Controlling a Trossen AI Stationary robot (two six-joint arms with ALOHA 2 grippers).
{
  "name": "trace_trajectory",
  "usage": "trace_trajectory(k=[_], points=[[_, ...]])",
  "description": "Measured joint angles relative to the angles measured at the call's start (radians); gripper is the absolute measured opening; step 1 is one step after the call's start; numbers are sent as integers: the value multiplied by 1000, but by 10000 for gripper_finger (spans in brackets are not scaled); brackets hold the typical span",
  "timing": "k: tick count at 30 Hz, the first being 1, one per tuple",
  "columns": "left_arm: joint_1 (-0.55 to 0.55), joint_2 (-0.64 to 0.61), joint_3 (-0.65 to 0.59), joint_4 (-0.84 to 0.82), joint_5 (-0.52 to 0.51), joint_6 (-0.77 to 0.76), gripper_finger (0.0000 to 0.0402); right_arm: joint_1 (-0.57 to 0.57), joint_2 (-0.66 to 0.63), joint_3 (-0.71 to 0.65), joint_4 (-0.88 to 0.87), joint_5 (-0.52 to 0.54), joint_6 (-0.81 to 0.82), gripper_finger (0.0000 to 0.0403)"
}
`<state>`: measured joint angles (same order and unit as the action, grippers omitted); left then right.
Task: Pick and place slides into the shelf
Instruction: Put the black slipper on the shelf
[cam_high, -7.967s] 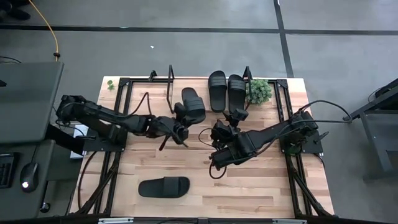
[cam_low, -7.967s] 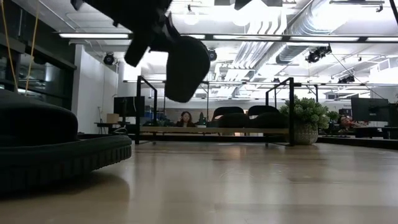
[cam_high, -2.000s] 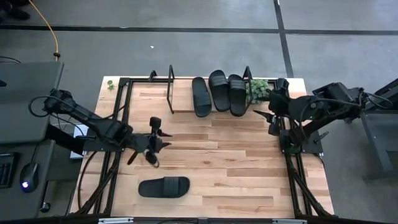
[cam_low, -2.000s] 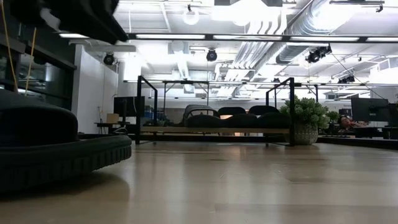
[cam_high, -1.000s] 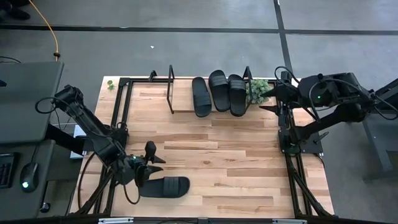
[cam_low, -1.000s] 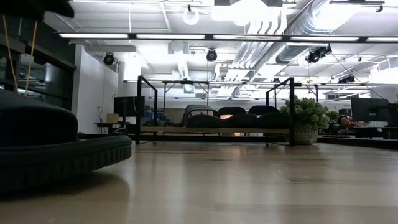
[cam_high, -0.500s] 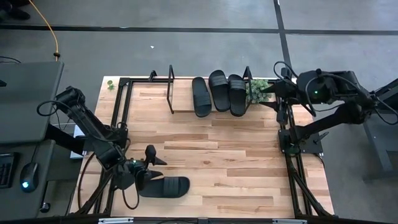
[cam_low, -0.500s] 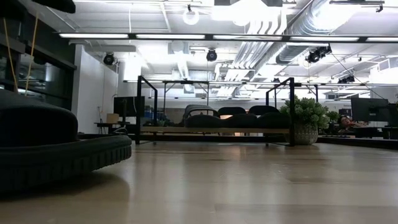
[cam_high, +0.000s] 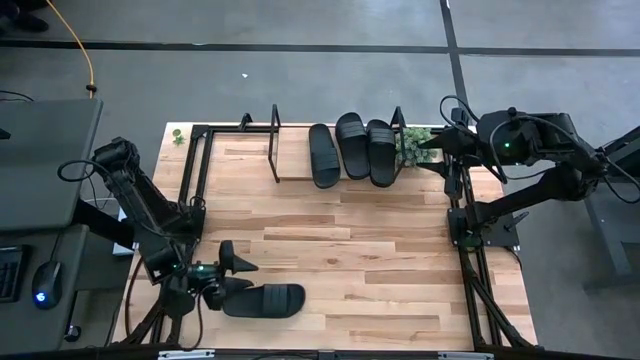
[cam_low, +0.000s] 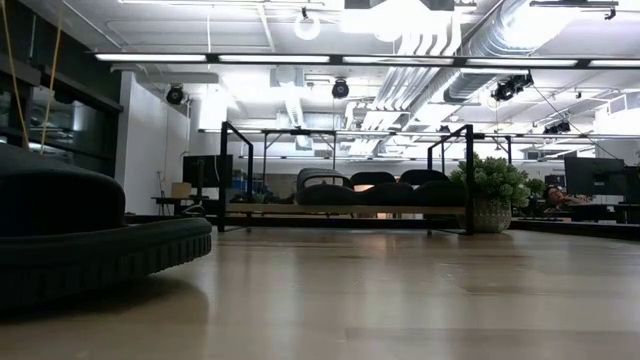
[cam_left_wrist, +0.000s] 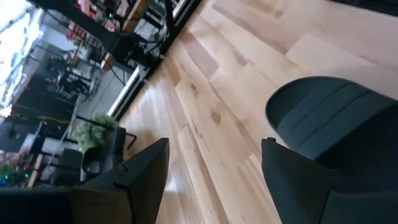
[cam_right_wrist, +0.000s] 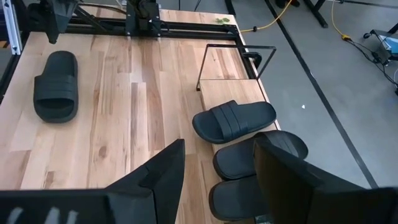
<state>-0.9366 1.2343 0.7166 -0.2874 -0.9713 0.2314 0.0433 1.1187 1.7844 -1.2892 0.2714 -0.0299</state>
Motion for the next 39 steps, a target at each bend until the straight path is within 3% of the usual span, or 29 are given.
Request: trace_trajectory(k=[7,24,39], points=[[-36,14,0,0,-18,-10,239,0,0,0,0,0,23,183],[-58,224,0,9,-42,-135,239,0,2,0,0,1,49,183],[-58,247,0,61,70,-183,239,0,2,0,0,1,49,183]])
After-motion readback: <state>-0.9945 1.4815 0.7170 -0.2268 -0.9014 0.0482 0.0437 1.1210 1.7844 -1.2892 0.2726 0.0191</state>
